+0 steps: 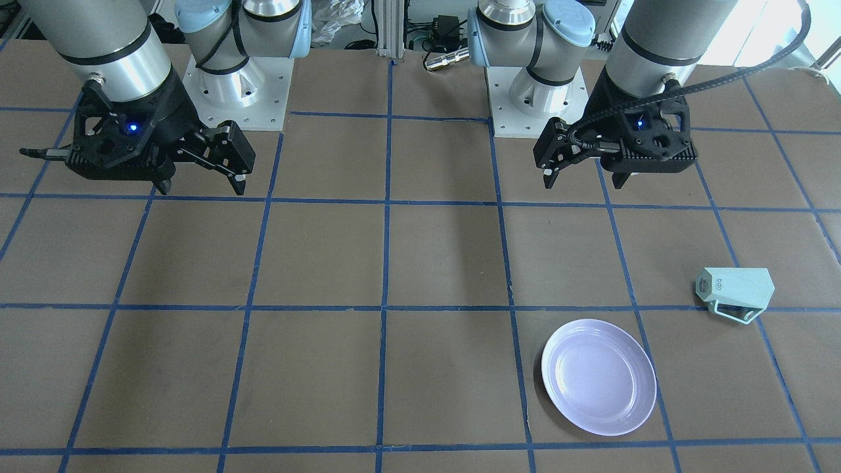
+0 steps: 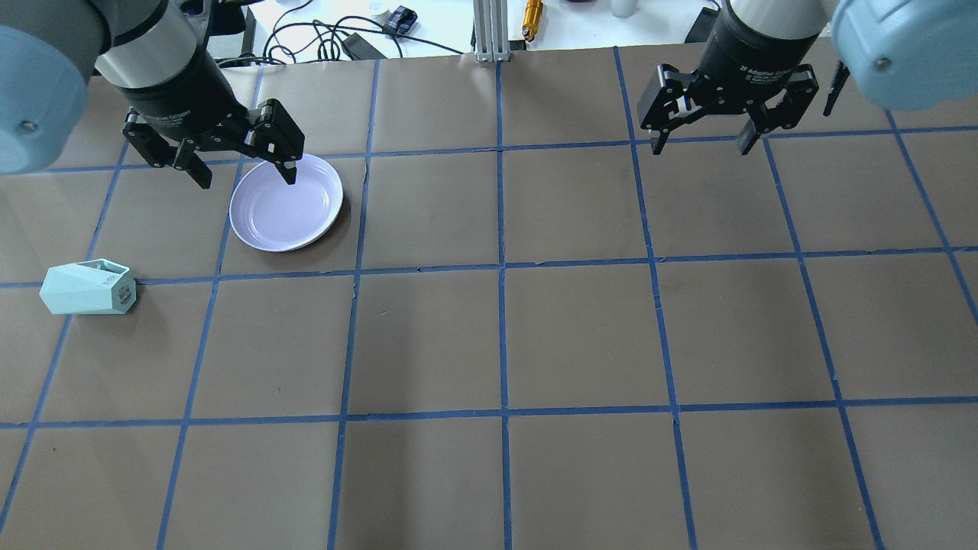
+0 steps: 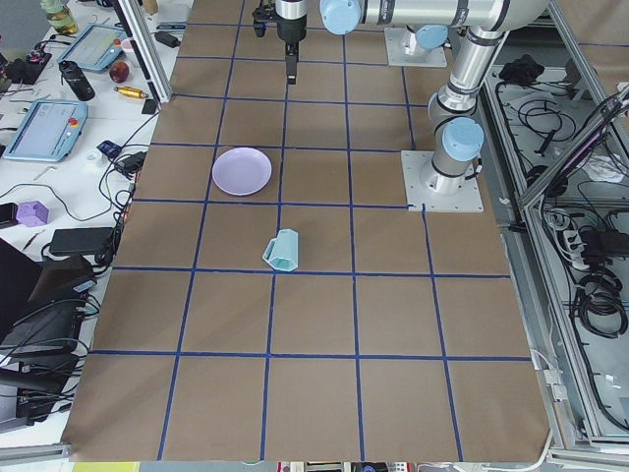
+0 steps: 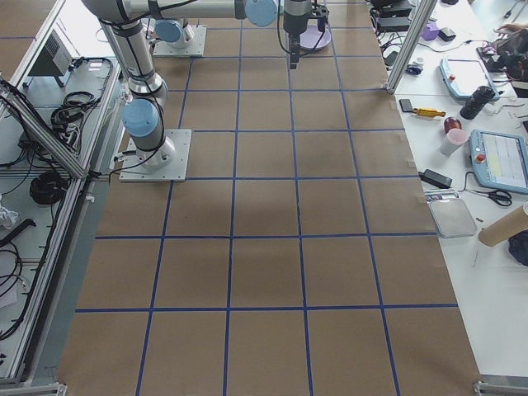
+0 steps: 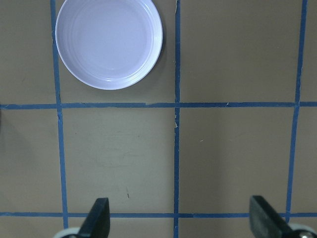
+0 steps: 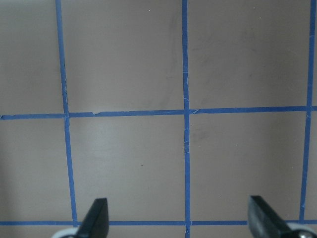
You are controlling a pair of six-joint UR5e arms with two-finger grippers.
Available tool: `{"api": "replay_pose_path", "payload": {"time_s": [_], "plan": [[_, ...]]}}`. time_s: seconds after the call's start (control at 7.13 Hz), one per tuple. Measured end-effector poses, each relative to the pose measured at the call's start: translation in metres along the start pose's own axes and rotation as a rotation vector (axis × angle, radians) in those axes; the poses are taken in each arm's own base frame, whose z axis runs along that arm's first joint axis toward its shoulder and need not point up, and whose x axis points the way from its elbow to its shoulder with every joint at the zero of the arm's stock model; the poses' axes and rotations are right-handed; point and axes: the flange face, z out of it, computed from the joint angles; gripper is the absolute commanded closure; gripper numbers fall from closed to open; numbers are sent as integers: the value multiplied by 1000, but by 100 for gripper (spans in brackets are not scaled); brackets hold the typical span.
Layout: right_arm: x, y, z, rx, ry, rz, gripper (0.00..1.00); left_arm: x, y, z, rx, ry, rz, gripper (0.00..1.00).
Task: Flip cup and place on plate
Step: 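Move the left gripper away from the plate toward the lying mint mug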
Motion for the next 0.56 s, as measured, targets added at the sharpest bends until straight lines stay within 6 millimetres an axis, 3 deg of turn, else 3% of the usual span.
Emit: {"api": "replay_pose_path", "payload": {"time_s": [0.56], "plan": [[0,0,0,0,0,0,0,-3,0,-2,5,0,1,0]]}}
